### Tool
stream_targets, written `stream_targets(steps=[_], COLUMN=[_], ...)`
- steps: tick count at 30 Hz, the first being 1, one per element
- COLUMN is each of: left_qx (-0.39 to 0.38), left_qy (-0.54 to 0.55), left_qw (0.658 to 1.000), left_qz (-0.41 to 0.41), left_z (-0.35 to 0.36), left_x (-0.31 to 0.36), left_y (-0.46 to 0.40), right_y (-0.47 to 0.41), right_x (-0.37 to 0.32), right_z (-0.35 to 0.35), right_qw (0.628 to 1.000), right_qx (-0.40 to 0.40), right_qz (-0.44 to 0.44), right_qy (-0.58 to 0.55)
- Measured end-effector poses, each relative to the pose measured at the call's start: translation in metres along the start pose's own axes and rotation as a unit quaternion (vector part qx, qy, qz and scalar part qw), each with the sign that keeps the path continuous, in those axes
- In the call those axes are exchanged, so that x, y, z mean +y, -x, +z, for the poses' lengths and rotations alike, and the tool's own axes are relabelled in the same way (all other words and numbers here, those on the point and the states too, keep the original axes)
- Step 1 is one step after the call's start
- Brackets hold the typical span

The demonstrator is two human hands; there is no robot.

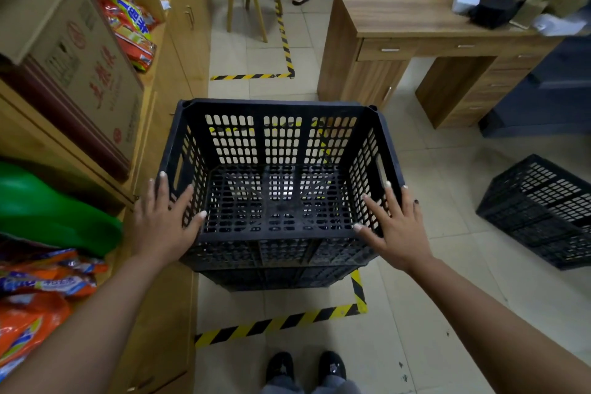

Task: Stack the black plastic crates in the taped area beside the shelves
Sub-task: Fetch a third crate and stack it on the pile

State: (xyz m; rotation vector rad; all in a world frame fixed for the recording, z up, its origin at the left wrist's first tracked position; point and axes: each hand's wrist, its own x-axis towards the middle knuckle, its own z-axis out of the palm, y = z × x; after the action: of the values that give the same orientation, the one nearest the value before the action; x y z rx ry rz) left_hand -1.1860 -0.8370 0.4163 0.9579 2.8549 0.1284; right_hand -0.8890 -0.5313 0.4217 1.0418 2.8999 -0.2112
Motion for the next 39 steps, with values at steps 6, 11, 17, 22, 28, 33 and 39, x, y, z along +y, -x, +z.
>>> stream_targets(steps=[6, 11, 17, 22, 28, 33, 39], left_qx=[-0.044, -0.026, -0.012, -0.019, -0.018, 0.008, 0.015], left_qy=[0.045, 0.082, 0.059, 0.061, 0.055, 0.066, 0.088], left_qw=[0.996, 0.988, 0.989, 0.989, 0.985, 0.982, 0.975], left_qz=[-0.056, -0.130, -0.134, -0.137, -0.161, -0.178, -0.201], left_z=[-0.006, -0.013, -0.008, -0.001, 0.004, 0.008, 0.007], left_x=[0.003, 0.010, 0.014, 0.023, 0.040, 0.054, 0.054], left_y=[-0.018, -0.028, -0.027, -0.022, -0.012, -0.002, -0.001], right_y=[-0.044, -0.059, -0.061, -0.065, -0.071, -0.076, -0.075], right_x=[0.011, 0.006, 0.011, 0.021, 0.035, 0.046, 0.050], right_z=[-0.003, 0.002, 0.005, -0.002, -0.009, -0.013, -0.010], right_qw=[0.996, 0.981, 0.984, 0.987, 0.988, 0.986, 0.985], right_qx=[0.007, 0.000, 0.013, 0.001, -0.009, -0.010, 0.000], right_qz=[0.084, 0.178, 0.161, 0.151, 0.139, 0.145, 0.148], right_qy=[-0.008, -0.077, -0.073, -0.063, -0.063, -0.078, -0.090])
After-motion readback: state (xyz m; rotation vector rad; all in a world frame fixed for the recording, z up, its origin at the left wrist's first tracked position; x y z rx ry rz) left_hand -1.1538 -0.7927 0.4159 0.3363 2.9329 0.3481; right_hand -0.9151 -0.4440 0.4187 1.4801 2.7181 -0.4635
